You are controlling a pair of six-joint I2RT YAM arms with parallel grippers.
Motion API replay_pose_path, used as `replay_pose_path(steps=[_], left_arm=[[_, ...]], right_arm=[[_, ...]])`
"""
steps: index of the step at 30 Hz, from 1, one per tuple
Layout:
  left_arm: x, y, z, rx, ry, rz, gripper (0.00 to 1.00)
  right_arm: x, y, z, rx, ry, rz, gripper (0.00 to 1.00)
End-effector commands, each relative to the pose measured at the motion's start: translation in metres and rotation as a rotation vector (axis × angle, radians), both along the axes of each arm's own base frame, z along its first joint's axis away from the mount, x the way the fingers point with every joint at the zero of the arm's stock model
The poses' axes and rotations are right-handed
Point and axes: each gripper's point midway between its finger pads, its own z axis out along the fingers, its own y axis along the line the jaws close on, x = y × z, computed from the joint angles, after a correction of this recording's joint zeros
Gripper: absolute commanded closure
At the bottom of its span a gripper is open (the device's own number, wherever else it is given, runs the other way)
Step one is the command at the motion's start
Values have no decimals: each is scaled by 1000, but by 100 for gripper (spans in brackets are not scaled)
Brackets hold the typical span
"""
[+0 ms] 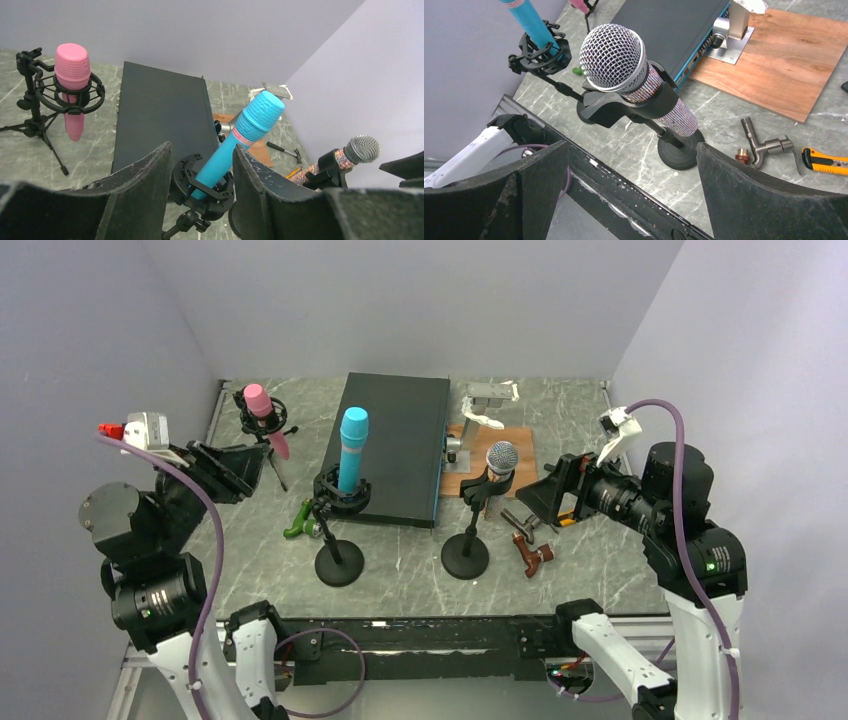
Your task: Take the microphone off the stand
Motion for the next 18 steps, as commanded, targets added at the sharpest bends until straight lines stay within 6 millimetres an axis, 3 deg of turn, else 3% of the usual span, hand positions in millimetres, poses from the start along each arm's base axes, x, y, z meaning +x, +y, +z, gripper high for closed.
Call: replay_pose_path(steps=[1,4,10,14,18], left_arm=[[7,3,16,5,-57,12,48],[17,0,11,-18,-57,-4,49],[44,-38,19,51,-19,-65,54],[38,-45,21,68,-60,-73,54],[23,-64,14,64,-67,-199,53]], right_arm=[[13,3,23,-9,-96,13,0],[17,5,19,-1,-78,15,0],[17,8,19,69,-55,-18,0],[15,6,20,52,-57,-20,0],[10,3,21,38,-86,-19,0]])
